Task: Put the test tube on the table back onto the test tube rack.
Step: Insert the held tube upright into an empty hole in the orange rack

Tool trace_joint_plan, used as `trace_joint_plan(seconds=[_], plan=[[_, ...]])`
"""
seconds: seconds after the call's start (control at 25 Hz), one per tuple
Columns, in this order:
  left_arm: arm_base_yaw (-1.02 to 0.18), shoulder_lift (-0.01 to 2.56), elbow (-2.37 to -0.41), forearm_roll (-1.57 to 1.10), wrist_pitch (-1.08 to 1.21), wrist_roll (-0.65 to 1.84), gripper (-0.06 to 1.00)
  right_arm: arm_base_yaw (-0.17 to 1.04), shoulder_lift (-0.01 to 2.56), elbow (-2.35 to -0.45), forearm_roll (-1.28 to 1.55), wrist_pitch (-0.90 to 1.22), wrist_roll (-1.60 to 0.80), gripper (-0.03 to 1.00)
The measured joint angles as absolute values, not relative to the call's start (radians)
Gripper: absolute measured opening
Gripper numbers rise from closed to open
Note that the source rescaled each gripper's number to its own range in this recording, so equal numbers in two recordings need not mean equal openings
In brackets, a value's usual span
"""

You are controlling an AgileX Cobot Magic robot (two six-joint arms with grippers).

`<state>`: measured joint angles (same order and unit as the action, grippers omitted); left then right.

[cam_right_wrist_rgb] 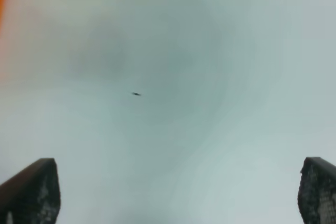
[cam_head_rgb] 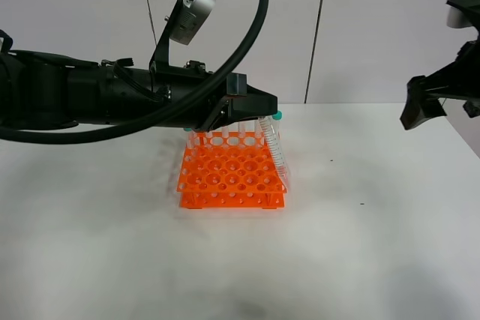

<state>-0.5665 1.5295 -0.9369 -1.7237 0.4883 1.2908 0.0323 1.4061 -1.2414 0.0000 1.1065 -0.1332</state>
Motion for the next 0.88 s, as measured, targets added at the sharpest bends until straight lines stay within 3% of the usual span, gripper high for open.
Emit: trace_joint_plan(seconds=[0.12,0.44,0.88], plan=[[-0.566,1.529,-0.937,-1.724,0.488,1.291,0.0,-0.022,1.407,-1.241,0.057,1.159,-0.136,0.96],[-0.566,1.529,-0.937,-1.724,0.488,1.291,0.0,-0.025,1.371,-1.208,0.075,1.214,-0.081,0.94],[-0.566,1.529,-0.937,-1.724,0.488,1.291,0.0,-0.025,0.908,-0.728,0.073,1.194,-0.087,0.94]])
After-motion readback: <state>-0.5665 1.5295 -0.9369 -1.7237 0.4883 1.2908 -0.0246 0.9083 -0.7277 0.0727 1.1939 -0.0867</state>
